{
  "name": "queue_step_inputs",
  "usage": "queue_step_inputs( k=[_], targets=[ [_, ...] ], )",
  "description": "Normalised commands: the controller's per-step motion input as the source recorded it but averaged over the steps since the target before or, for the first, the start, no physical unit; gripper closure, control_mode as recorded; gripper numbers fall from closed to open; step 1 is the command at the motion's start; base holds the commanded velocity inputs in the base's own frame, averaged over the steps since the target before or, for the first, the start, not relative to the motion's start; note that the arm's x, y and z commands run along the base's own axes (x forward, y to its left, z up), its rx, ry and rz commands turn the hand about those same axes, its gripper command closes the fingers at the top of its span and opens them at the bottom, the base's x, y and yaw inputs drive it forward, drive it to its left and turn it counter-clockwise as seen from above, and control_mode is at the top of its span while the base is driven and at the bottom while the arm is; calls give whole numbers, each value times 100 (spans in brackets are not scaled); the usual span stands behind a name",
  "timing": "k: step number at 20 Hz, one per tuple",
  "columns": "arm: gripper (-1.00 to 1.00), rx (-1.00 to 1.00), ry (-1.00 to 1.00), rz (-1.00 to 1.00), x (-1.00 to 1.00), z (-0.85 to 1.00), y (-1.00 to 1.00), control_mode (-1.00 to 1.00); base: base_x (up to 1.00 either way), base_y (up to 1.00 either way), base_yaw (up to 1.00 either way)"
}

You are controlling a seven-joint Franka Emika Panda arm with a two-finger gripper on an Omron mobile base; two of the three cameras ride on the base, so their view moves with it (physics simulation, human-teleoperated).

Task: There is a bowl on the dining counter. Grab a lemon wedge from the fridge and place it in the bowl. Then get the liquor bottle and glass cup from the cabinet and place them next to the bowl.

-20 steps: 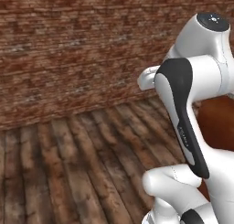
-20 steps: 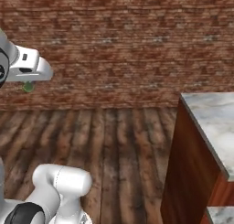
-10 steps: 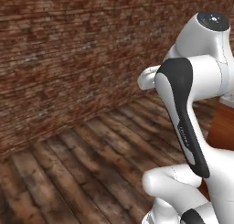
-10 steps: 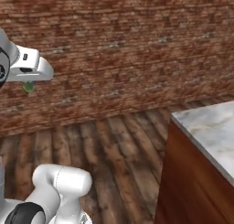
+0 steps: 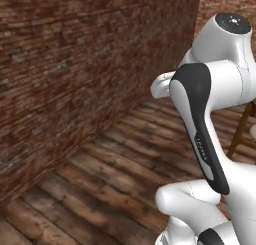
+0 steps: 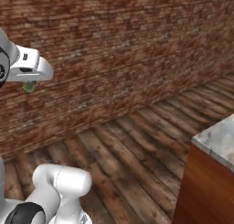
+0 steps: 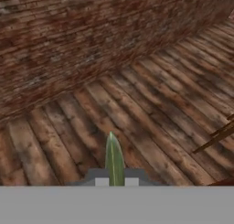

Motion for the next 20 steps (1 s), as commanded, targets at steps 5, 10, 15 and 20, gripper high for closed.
queue_step_inputs(
  k=[5, 10, 15, 20],
  targets=[
    [100, 0, 0, 0, 0, 0, 0, 100, 95, 43, -51],
    [100, 0, 0, 0, 0, 0, 0, 100, 98, 36, -50],
    [100, 0, 0, 0, 0, 0, 0, 100, 100, 30, -49],
    [100, 0, 0, 0, 0, 0, 0, 100, 100, 22, -48]
  ],
)
